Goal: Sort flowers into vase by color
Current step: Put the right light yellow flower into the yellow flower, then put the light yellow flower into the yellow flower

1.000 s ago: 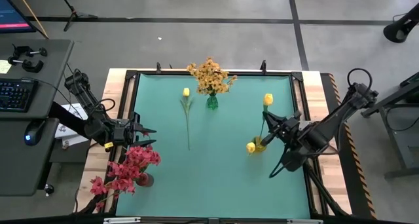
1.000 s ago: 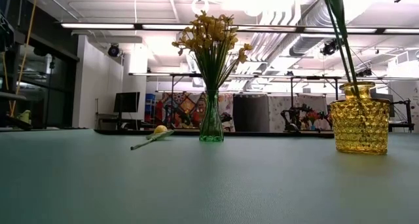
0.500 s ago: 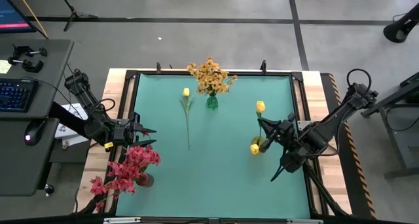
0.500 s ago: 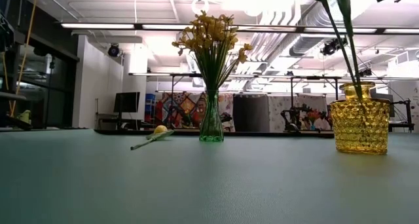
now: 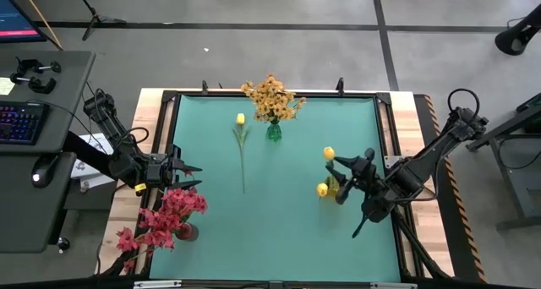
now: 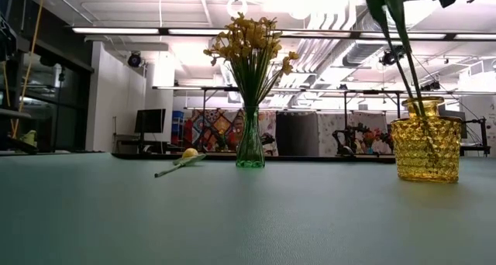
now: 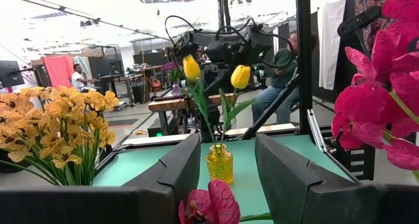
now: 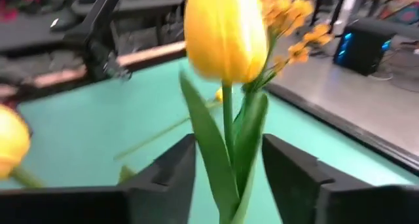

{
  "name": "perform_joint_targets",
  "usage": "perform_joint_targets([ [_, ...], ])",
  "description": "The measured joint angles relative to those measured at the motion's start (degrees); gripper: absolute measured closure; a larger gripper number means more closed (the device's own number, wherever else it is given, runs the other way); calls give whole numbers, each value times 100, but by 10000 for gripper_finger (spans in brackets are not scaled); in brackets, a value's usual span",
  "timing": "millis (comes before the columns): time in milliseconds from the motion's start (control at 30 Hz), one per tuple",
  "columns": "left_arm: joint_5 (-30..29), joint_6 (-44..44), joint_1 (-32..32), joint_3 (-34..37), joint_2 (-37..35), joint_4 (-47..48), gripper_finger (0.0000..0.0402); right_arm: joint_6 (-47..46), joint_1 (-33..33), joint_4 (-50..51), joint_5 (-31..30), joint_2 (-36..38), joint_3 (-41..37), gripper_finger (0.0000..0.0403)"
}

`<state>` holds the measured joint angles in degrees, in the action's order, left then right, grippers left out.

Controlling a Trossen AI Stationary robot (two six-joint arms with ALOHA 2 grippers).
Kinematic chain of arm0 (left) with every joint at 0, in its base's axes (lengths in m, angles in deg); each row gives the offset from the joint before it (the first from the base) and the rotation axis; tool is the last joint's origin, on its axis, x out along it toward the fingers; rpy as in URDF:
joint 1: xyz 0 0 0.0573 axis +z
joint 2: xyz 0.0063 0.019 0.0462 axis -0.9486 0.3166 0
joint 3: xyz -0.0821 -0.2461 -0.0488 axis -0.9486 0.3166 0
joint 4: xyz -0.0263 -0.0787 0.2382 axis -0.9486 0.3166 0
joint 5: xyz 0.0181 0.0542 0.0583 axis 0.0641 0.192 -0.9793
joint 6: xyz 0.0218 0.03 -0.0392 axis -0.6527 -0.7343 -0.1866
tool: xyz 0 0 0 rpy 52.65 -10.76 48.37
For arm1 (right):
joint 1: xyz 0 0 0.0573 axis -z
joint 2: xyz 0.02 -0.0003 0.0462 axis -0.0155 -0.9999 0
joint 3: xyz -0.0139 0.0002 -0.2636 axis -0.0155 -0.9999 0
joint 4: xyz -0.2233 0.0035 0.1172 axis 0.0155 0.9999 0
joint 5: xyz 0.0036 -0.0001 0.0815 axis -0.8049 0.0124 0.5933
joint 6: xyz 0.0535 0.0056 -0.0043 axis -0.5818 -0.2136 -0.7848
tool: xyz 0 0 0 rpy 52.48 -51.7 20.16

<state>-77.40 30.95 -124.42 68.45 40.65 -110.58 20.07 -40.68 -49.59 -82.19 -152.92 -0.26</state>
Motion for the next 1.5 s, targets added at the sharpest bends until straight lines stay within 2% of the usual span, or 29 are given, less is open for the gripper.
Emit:
perform_joint_targets([
  [133, 0, 0, 0, 0, 0, 0, 266, 229, 0, 2, 646, 1, 4, 201],
  [267, 0, 1, 0, 0, 0, 0, 266, 166, 0, 18, 1164, 79, 4, 173],
  [433, 0, 2, 0, 0, 0, 0, 266, 159, 0, 22, 1499, 374, 4, 165],
  [567, 0, 2, 0, 0, 0, 0, 266, 201, 0, 19, 1490, 768, 4, 165],
  [767, 0, 1, 0, 0, 0, 0, 266, 819, -2, -253, 783, 1375, 6, 165],
  [867, 0, 0, 0, 0, 0, 0, 266, 1168, 52, -518, 1, 1561, 9, 165],
  [967, 0, 0, 0, 0, 0, 0, 266, 1159, 295, -603, -842, 1624, 11, 165],
  [1067, 0, 0, 0, 0, 0, -2, 266, 970, 793, -576, -957, 1619, 11, 165],
  [1267, 0, -103, 2, 0, 0, -7, 266, 353, 2355, -173, 262, 1452, 11, 191],
  [1367, 0, -107, 15, 0, 0, -7, 266, 270, 3256, -73, 1285, 1219, 11, 227],
  [1500, 6, -104, 99, 0, 0, -6, 266, 415, 4340, -117, 2736, 678, 11, 299],
])
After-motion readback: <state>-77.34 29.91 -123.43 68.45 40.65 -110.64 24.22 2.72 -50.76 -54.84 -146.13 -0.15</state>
